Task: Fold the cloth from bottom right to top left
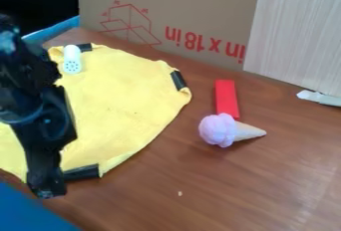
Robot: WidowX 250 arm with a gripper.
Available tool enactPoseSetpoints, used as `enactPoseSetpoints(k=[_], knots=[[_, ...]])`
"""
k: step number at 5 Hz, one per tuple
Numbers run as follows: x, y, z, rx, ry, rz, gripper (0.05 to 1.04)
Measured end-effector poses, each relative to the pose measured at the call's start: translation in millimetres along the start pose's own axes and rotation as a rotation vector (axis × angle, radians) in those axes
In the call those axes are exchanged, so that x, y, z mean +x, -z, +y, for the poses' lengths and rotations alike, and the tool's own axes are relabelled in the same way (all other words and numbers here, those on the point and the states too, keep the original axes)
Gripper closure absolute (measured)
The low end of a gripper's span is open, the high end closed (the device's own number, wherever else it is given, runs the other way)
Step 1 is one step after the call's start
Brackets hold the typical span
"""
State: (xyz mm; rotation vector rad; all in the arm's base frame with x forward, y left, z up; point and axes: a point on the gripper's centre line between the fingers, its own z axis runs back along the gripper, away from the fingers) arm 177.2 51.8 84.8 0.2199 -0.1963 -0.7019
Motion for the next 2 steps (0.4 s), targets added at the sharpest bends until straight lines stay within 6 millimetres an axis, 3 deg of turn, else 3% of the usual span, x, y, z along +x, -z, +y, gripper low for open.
enactPoseSetpoints(k=[2], knots=[[10.2, 17.8, 2.7, 0.019, -0.019, 0.043, 0.133]])
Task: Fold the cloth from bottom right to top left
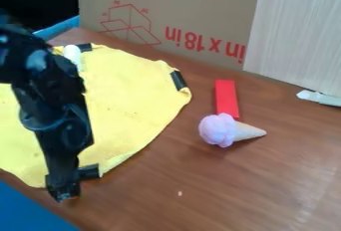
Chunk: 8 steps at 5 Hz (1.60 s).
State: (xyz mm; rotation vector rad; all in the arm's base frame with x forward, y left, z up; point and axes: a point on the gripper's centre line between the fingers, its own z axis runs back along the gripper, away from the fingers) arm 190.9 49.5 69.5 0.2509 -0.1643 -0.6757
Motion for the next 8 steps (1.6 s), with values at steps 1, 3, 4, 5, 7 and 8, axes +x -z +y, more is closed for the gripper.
enactPoseSetpoints(k=[1, 3, 4, 5, 7, 8], knots=[[6.3, 11.9, 7.7, 0.033, -0.032, 0.028, 0.412], [8.1, 20.8, 9.5, 0.046, -0.034, 0.020, 0.919], [-3.0, 10.2, 1.5, -0.016, -0.003, 0.010, 1.010], [-14.3, -11.1, 4.8, -0.091, 0.011, -0.025, 1.020], [-23.2, -23.2, 80.7, -0.208, -0.154, 0.053, 1.020], [-24.3, -9.3, 112.3, -0.268, -0.163, 0.159, 1.020]])
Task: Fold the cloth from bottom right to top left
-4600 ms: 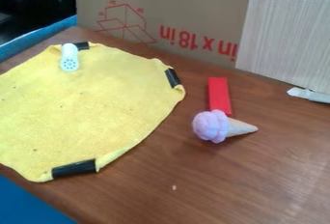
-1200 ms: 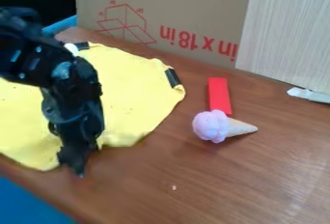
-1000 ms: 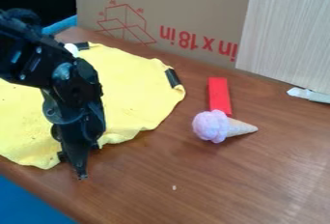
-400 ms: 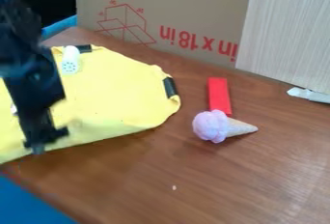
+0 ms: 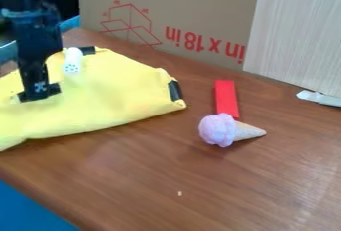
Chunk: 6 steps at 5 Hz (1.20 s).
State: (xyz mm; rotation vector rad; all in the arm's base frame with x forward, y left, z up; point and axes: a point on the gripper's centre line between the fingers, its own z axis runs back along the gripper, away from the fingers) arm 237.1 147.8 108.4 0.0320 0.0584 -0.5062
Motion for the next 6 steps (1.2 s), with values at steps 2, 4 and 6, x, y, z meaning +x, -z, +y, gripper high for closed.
enactPoseSetpoints(k=[2, 4, 6], knots=[[7.8, -0.2, 54.4, -0.002, -0.001, 0.102, 1.020], [21.8, -28.0, 90.7, 0.027, 0.008, 0.008, 1.024], [39.7, -30.1, 120.0, 0.039, 0.043, -0.041, 1.024]])
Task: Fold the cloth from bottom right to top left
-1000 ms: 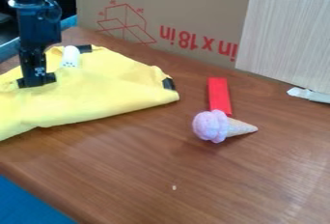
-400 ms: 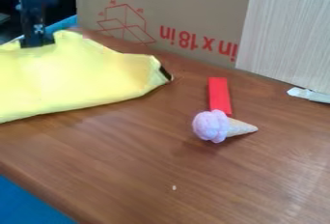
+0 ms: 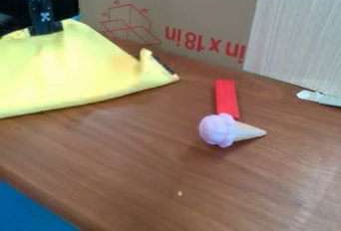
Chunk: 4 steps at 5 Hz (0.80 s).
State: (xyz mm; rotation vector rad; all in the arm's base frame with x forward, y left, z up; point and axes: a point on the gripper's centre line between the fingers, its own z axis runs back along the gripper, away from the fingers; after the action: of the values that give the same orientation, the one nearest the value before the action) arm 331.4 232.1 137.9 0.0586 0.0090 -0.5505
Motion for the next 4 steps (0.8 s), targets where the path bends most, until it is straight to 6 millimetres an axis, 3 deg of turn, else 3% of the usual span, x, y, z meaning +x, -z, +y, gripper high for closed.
enactPoseSetpoints(k=[3, 4], knots=[[20.2, 9.6, 35.8, -0.039, -0.018, 0.044, 1.005], [23.9, 9.0, 39.8, -0.034, -0.021, 0.040, 0.853]])
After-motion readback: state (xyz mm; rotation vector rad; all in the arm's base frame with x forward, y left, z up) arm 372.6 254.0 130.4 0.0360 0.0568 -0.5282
